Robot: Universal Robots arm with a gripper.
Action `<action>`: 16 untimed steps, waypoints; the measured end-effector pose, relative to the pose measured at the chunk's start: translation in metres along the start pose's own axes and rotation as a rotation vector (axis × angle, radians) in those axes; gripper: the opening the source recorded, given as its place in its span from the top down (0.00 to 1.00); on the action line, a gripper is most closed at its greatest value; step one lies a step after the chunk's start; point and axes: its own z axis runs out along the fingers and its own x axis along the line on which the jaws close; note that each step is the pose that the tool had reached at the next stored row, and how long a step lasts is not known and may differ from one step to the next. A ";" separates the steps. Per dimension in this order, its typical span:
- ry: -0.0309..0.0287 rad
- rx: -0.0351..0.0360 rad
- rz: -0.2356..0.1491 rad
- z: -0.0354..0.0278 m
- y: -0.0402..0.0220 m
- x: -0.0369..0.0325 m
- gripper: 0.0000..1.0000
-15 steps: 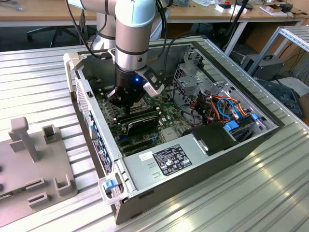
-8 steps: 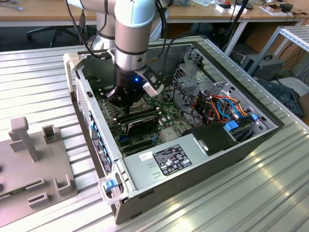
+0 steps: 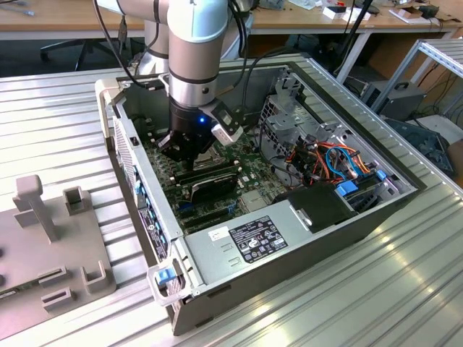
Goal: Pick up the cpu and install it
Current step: 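Install the second cpu locking lever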
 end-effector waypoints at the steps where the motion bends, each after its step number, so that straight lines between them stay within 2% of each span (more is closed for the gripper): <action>1: -0.0001 -0.0001 0.000 0.0001 0.0000 0.0000 0.89; 9: -0.0003 -0.0004 0.000 0.0002 -0.0001 0.0001 0.89; 13: -0.0007 -0.0005 0.000 0.0004 -0.0039 0.0004 0.89; 16: -0.0004 -0.0006 0.000 0.0003 -0.0044 0.0005 0.89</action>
